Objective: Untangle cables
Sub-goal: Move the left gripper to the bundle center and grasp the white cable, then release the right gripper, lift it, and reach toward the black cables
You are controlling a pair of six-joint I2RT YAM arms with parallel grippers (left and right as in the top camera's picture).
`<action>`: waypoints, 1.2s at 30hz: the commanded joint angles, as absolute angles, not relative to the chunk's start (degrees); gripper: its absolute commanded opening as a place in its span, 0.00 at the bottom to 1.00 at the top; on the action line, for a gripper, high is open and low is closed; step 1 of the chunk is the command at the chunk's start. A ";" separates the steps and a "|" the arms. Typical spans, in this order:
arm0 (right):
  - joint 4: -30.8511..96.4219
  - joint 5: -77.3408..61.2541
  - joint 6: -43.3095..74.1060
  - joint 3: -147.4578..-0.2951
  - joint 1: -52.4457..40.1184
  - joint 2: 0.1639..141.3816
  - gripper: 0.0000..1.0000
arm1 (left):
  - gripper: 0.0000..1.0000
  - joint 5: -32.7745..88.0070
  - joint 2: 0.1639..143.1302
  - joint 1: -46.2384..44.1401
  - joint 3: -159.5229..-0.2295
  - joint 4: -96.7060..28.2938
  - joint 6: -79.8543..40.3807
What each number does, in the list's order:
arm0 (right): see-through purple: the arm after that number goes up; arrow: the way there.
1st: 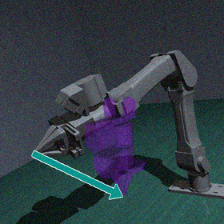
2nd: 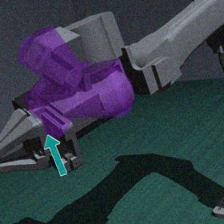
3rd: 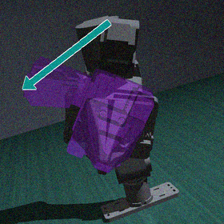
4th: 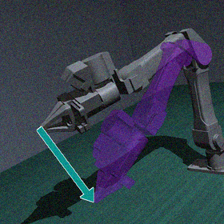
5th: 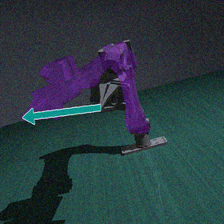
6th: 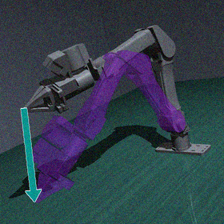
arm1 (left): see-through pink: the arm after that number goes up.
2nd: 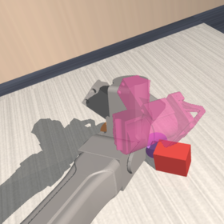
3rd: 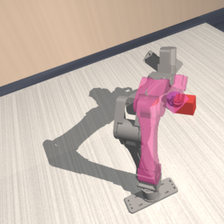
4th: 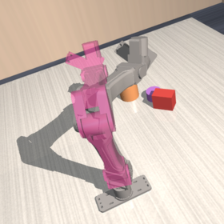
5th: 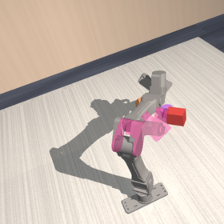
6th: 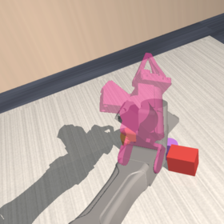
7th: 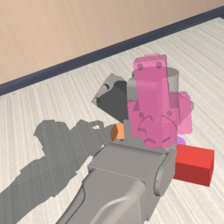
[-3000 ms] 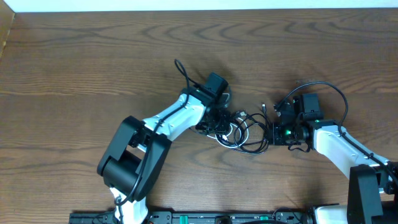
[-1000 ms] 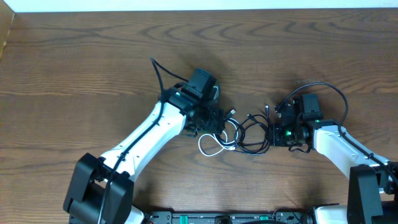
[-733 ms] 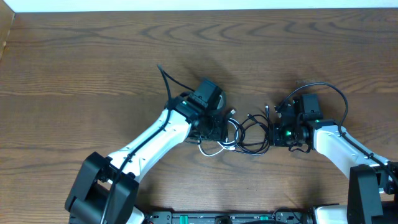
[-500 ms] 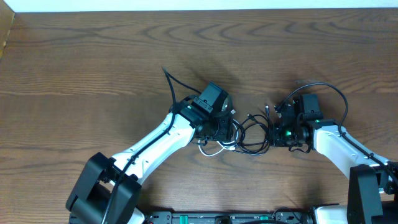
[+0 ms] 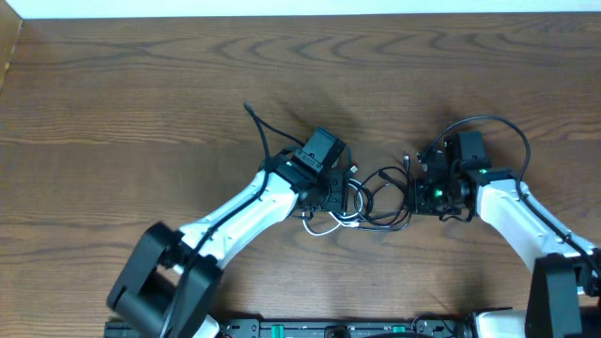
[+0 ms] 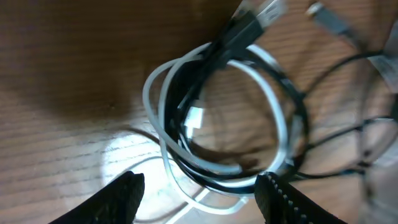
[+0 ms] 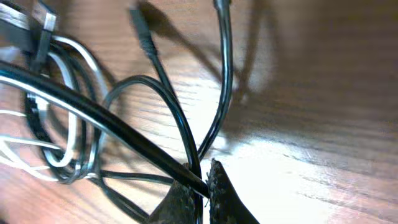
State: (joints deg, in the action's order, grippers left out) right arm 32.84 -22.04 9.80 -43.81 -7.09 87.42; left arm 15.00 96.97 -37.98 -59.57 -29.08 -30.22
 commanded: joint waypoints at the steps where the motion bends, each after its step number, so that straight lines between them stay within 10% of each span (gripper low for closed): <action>1: 33.71 -27.68 7.81 -47.48 -6.85 82.65 0.01 | 0.62 13.63 101.16 -38.02 -59.29 -28.84 -32.10; 14: 34.85 -26.33 8.14 -49.06 -6.85 68.42 0.01 | 0.61 14.20 105.56 -38.02 -59.29 -23.03 -36.73; 22: 37.15 -18.44 8.19 -49.06 -6.83 68.20 0.01 | 0.08 6.31 105.56 -38.02 -59.29 -28.58 -36.75; 32: 45.06 20.25 21.34 -49.06 -6.28 68.20 0.01 | 0.08 -2.22 105.56 -38.00 -59.29 -36.16 -36.75; 36: 46.54 19.49 22.28 -48.95 -5.26 68.27 0.20 | 0.07 -2.42 105.56 -38.00 -59.29 -36.38 -36.77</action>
